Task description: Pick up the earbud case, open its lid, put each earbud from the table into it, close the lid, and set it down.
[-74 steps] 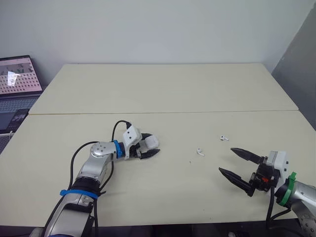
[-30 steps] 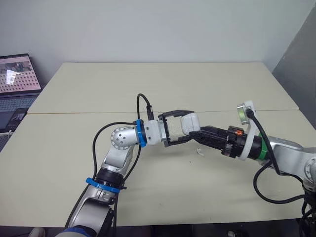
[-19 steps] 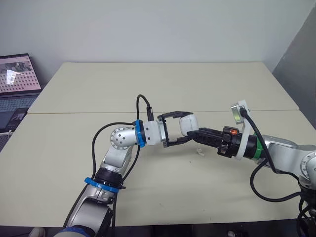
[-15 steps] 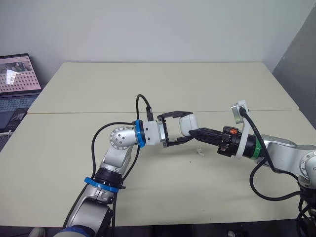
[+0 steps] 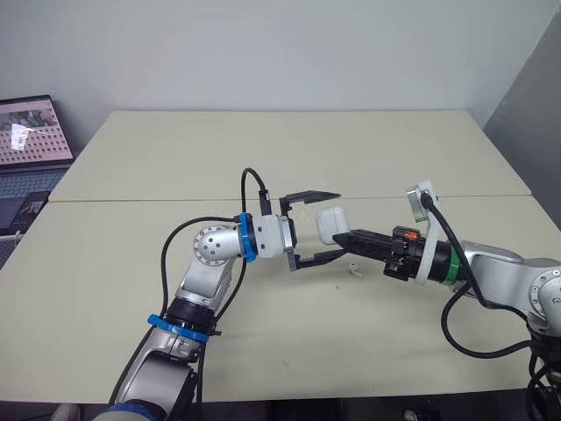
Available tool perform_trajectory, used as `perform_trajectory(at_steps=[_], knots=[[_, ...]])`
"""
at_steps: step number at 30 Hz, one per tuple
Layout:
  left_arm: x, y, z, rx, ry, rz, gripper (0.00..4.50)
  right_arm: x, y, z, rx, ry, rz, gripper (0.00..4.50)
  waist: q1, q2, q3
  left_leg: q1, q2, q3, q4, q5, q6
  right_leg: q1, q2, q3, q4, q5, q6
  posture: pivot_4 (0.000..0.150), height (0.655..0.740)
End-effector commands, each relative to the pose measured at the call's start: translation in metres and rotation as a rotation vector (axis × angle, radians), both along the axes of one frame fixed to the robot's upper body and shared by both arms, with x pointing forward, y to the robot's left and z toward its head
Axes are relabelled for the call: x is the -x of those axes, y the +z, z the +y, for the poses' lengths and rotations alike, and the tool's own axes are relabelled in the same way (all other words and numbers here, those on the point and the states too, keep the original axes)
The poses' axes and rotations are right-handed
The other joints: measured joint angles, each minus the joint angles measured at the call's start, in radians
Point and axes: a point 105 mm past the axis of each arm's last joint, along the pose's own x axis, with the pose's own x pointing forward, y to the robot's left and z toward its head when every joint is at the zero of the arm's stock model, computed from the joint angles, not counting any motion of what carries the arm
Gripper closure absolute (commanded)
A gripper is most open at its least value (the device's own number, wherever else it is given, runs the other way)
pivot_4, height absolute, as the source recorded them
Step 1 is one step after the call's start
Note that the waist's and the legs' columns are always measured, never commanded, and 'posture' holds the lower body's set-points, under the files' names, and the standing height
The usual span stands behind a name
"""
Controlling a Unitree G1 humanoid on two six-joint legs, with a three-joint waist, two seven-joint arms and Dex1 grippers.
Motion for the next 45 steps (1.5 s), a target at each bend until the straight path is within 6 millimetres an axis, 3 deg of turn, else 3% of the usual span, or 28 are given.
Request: perform_trajectory(at_steps=[1,3,5,6,9,12,14,17,20,29,45], knots=[[0.008,-0.001,0.012,-0.03,-0.051,0.037,0.01,-0.004,0.01,-0.011,0.016,-0.014,-0.065,3.77,0.0,0.0,0.0,0.0,0.0,0.0,0.0,0.0,0.0,0.0,0.0,0.0,0.0,0.0,0.0,0.15,0.74],[-0.002,-0.003,0.022,-0.045,-0.003,0.089,0.01,-0.007,0.006,-0.02,0.078,-0.011,-0.093,3.77,0.002,0.0,0.0,0.0,0.0,-0.001,0.0,0.0,0.0,0.0,0.0,-0.001,0.0,0.0,0.0,0.15,0.74],[-0.016,-0.008,0.032,-0.046,0.06,0.257,0.01,-0.004,-0.003,-0.027,0.185,0.045,-0.128,3.77,0.005,0.0,0.0,-0.001,0.0,0.0,0.0,0.0,0.0,0.0,0.0,-0.002,0.0,0.0,0.0,0.15,0.74],[-0.019,-0.016,0.035,-0.06,0.073,0.425,0.01,0.002,-0.009,-0.028,0.243,0.112,-0.151,3.77,0.005,0.0,0.0,-0.001,-0.001,0.0,0.0,0.0,0.0,0.0,0.0,-0.003,0.0,0.0,0.0,0.15,0.74],[-0.006,-0.028,0.044,-0.144,-0.013,0.791,0.01,0.02,-0.031,-0.03,0.44,0.306,-0.166,3.77,-0.001,0.001,0.001,-0.001,-0.001,0.0,0.0,0.0,0.0,-0.001,0.001,-0.003,-0.001,0.0,0.0,0.15,0.74],[-0.004,-0.019,0.044,-0.139,-0.062,0.915,0.01,0.019,-0.039,-0.032,0.518,0.385,-0.194,3.77,-0.001,0.0,0.002,-0.001,0.001,-0.001,-0.001,0.0,0.0,-0.002,0.002,-0.004,0.0,0.0,0.0,0.15,0.74],[0.008,-0.016,0.042,-0.21,-0.149,0.963,0.01,0.019,-0.042,-0.028,0.554,0.443,-0.216,3.77,-0.001,0.0,0.003,-0.001,0.001,-0.001,0.0,0.0,0.0,-0.002,0.002,-0.004,0.0,0.0,0.0,0.15,0.74],[0.024,-0.021,0.041,-0.346,-0.241,0.983,0.01,0.017,-0.043,-0.023,0.586,0.497,-0.244,3.77,-0.003,0.0,0.003,-0.001,0.001,0.0,-0.001,0.0,0.0,-0.003,0.002,-0.003,0.0,0.0,0.0,0.15,0.74],[0.028,-0.026,0.035,-0.41,-0.265,0.968,0.01,0.015,-0.039,-0.016,0.592,0.529,-0.271,3.77,-0.001,0.0,0.003,-0.002,0.001,0.001,-0.001,0.0,0.0,-0.005,0.002,-0.003,0.0,0.0,0.0,0.15,0.74],[0.023,-0.029,0.012,-0.406,-0.273,0.927,0.01,0.011,-0.03,-0.002,0.603,0.547,-0.315,3.77,0.002,0.0,0.003,-0.01,0.001,-0.001,0.002,0.0,-0.001,-0.01,0.0,-0.004,0.0,0.0,0.0,0.15,0.74],[0.021,-0.034,0.007,-0.417,-0.267,0.927,0.01,0.009,-0.025,0.016,0.558,0.519,-0.334,3.77,0.002,0.0,0.003,-0.01,0.0,-0.002,0.002,0.0,0.0,-0.01,0.0,-0.004,0.001,0.0,0.0,0.15,0.74]])
